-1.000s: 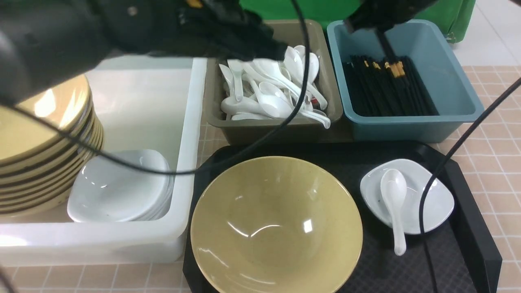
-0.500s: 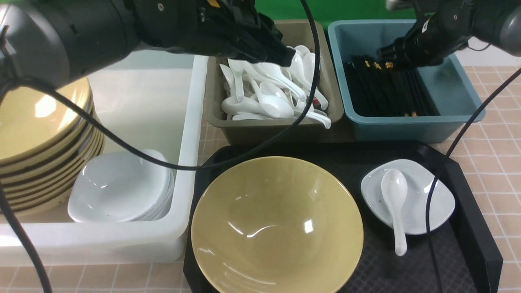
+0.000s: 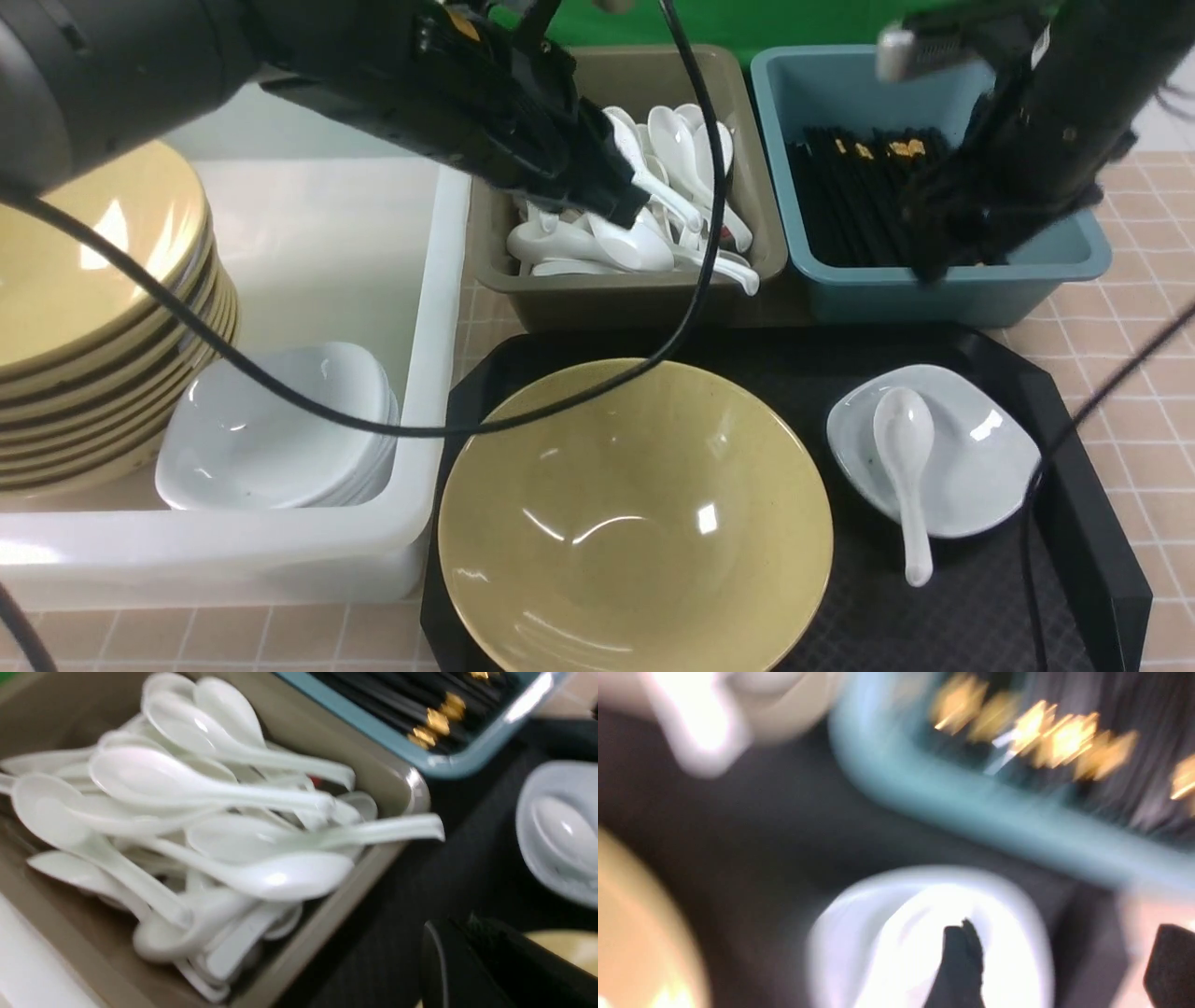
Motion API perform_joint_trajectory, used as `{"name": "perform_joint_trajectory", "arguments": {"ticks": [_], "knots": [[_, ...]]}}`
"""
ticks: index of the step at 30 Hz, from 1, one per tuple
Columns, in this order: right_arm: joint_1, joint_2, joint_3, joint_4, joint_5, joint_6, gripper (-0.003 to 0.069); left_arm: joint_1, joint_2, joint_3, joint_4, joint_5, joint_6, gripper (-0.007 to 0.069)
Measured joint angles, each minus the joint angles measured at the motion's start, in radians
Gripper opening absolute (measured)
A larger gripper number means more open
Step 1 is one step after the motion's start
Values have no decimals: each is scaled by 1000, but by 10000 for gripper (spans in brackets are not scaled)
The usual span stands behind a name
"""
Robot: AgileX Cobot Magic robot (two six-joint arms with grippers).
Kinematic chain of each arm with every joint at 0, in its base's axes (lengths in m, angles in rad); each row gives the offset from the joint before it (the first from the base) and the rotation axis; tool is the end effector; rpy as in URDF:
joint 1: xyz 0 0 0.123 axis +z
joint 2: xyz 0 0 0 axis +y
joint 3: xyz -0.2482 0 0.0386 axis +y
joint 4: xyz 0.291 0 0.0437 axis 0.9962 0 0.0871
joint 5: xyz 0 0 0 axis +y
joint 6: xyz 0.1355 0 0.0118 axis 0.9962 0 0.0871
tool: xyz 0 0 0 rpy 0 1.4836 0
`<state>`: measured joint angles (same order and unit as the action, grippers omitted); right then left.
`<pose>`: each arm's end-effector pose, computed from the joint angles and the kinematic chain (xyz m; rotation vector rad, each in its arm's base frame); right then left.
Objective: On brown table put chopsticks spoon bowls plates into blue grey white boxes.
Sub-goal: 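Reach down and grasp the white spoon resting in the bowl with the right gripper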
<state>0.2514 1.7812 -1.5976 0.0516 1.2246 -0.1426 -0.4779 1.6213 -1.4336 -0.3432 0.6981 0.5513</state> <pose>0.4025 0.1102 0.2159 -0.5501 2.8407 0.0931 0.3776 -0.2287 0.2652 0.9714 2.1330 -0.3510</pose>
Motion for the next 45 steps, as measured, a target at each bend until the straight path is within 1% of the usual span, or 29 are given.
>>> {"name": "perform_joint_trajectory", "arguments": {"ticks": [1, 2, 3, 4, 5, 8, 11, 15, 19, 22, 28, 33, 36, 37, 38, 39, 40, 41, 42, 45], "knots": [[46, -50, 116, 6, -18, -4, 536, 0, -3, 0, 3, 40, 0, 1], [71, -75, 167, 10, -36, -4, 536, 0, -3, 0, 3, 49, 0, 1], [71, -75, 179, 10, -40, -4, 536, 0, -3, 0, 3, 51, 0, 1], [105, -105, 271, 16, -84, 9, 538, 0, -3, 0, 3, 63, 0, 1], [118, -118, 311, 18, -123, 15, 538, 0, -3, 0, 5, 69, 0, 1], [134, -127, 416, 20, -222, 62, 538, 0, -3, -1, 6, 76, 0, 1], [123, -112, 477, 7, -303, 116, 538, 0, -3, -1, 7, 81, 0, 1], [110, -83, 494, 3, -358, 143, 538, 0, -3, -1, 7, 82, 0, 1], [108, -23, 494, -5, -447, 196, 538, 0, -3, -1, 7, 82, 0, 1], [108, 4, 494, -20, -474, 222, 538, 0, -3, -1, 7, 82, 1, 1], [108, 12, 492, -21, -476, 225, 538, 0, -3, -1, 9, 84, 3, 1], [108, 12, 492, -21, -470, 196, 524, 0, -3, -1, 9, 84, 3, 1], [108, 12, 492, -21, -445, 160, 436, 0, -3, -1, 9, 84, 4, 1], [108, 12, 491, -21, -437, 143, 381, 0, -3, -1, 9, 83, 6, 1], [108, 12, 491, -22, -434, 143, 371, 0, -3, -1, 9, 83, 6, 1], [108, 10, 487, -22, -422, 125, 281, 0, -3, -1, 9, 82, 7, 1], [108, 7, 483, -22, -415, 111, 223, 0, -3, -1, 10, 82, 7, 1], [108, 6, 482, -22, -414, 110, 211, 0, -3, -1, 12, 82, 7, 1], [108, 1, 478, -22, -414, 101, 156, 0, -3, -1, 21, 82, 7, 1], [108, -5, 451, -22, -388, 76, 165, 3, -8, -1, 58, 83, -1, 1]]}}
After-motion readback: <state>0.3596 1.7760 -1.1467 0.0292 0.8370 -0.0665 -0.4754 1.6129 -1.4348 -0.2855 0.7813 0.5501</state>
